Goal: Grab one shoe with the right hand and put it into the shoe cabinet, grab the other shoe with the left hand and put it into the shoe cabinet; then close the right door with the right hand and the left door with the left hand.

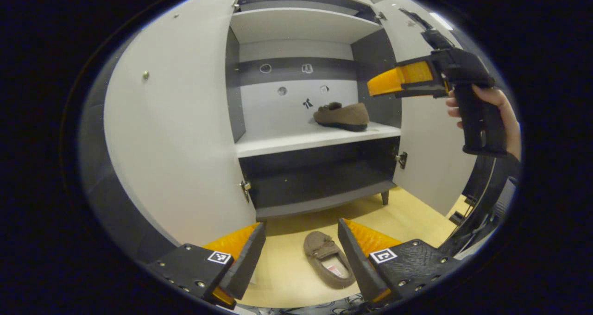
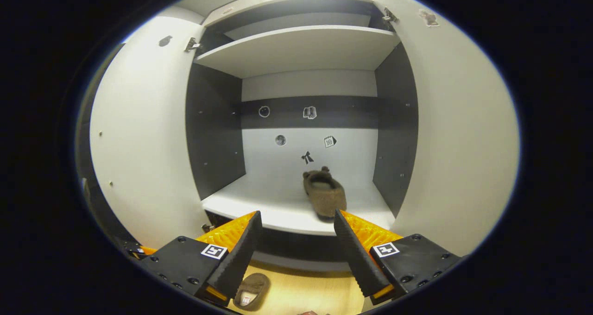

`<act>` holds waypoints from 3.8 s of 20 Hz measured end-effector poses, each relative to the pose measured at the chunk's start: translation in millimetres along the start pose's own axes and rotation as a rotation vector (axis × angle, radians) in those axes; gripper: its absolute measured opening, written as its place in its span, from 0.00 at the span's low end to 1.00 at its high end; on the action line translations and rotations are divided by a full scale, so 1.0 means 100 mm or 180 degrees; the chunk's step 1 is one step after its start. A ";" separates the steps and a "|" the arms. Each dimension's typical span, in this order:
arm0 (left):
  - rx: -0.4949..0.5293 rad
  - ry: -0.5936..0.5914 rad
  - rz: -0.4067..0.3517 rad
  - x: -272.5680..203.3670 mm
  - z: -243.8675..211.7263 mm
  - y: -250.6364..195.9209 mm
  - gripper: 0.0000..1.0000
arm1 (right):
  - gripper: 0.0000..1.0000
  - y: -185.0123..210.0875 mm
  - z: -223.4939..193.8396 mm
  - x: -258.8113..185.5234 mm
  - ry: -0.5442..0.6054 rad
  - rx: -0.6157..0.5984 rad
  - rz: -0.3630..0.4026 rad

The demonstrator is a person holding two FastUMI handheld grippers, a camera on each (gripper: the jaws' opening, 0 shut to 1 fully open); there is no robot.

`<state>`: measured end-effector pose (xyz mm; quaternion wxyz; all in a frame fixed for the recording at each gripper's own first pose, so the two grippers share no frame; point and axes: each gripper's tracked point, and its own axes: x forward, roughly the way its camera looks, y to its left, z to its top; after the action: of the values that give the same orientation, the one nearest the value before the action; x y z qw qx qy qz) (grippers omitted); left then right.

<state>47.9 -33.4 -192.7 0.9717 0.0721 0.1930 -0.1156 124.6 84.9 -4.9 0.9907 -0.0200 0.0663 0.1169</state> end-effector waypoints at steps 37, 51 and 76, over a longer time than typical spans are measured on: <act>-0.0800 0.1968 0.0077 1.47 -1.89 -0.22 0.02 | 0.98 -3.12 -0.52 -2.81 -0.0133 0.0458 -0.2623; -0.0978 0.1927 0.0320 0.84 -1.05 -0.10 0.02 | 0.98 -3.58 -0.48 -2.30 -0.0155 0.0582 -0.2365; -0.0583 0.0780 0.0325 1.91 2.55 1.05 0.01 | 0.92 -3.90 -0.79 -2.83 -0.0215 0.0786 -0.2923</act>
<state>337.4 -16.8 -24.2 0.9480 0.0064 0.3159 -0.0383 -67.1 -363.5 -35.1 0.9365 0.0744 0.0318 -0.3413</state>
